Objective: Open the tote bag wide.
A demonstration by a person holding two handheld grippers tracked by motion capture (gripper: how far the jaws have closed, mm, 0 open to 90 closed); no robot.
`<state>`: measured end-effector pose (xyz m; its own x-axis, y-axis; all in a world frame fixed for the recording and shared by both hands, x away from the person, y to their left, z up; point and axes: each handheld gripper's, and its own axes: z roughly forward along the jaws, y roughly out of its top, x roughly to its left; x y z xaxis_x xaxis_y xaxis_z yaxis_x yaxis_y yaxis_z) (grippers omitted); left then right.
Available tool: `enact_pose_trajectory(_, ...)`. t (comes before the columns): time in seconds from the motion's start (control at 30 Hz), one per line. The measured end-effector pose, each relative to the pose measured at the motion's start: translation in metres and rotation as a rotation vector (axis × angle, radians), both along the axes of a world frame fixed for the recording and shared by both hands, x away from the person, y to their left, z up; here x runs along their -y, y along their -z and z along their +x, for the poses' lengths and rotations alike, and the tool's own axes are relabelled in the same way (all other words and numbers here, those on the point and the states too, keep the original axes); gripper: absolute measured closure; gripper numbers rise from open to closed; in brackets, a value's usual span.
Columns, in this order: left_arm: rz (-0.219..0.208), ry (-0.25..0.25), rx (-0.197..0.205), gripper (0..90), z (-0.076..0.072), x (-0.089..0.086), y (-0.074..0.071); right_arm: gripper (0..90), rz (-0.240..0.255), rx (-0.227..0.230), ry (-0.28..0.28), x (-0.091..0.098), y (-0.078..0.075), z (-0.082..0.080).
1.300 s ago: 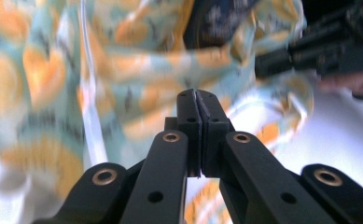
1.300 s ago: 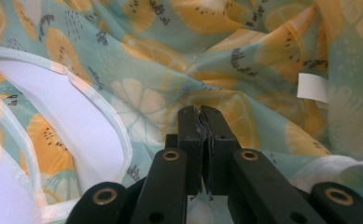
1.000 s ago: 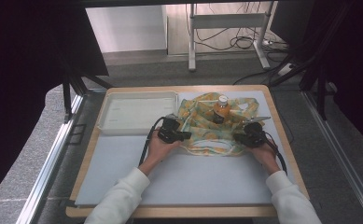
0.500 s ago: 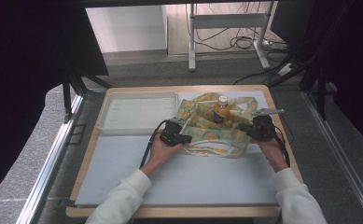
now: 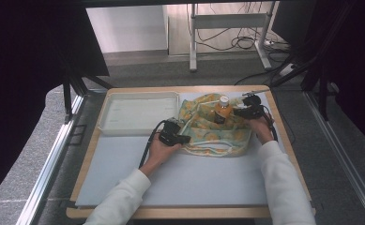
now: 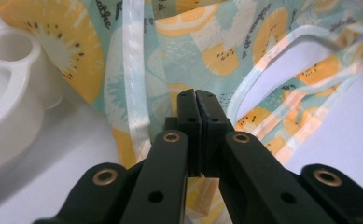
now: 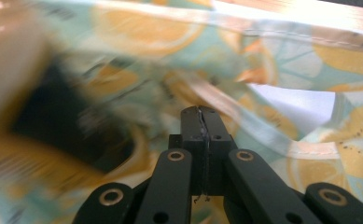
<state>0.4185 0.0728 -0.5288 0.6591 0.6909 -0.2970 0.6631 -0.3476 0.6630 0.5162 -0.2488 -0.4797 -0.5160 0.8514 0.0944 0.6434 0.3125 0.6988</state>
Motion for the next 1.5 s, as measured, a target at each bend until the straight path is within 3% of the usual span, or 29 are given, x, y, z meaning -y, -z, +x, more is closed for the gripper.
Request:
enact_pose_trajectory(0.2,0.001,-0.005,-0.003,89.3,0.001,-0.002,0.000,88.6,0.053,-0.052,0.059,0.009,0.013,0.026)
enact_pose_trajectory(0.3,0.005,-0.001,-0.005,89.3,0.001,-0.003,0.001,88.6,0.045,-0.094,0.089,0.013,0.026,0.033)
enact_pose_trajectory(0.43,0.007,0.002,-0.010,89.3,0.001,-0.003,0.002,88.6,0.062,-0.118,0.104,0.017,0.035,0.035)
enact_pose_trajectory(0.6,-0.010,-0.006,-0.016,89.3,0.002,-0.004,0.003,88.6,0.044,-0.099,0.100,0.018,0.030,0.030)
enact_pose_trajectory(0.87,-0.012,-0.004,-0.008,89.2,0.001,-0.003,0.001,88.6,0.062,0.026,0.030,0.016,-0.010,-0.001)
enact_pose_trajectory(0.97,-0.019,-0.009,0.000,89.2,-0.001,-0.004,-0.002,88.6,0.066,0.045,0.017,0.017,-0.020,-0.019)
enact_pose_trajectory(1.3,-0.025,-0.008,0.049,88.8,-0.013,-0.009,-0.018,88.5,0.107,0.100,-0.042,0.025,-0.030,-0.070)
enact_pose_trajectory(1.5,-0.028,-0.013,0.080,88.6,-0.025,-0.015,-0.027,88.1,0.106,0.122,-0.076,0.025,-0.027,-0.086)
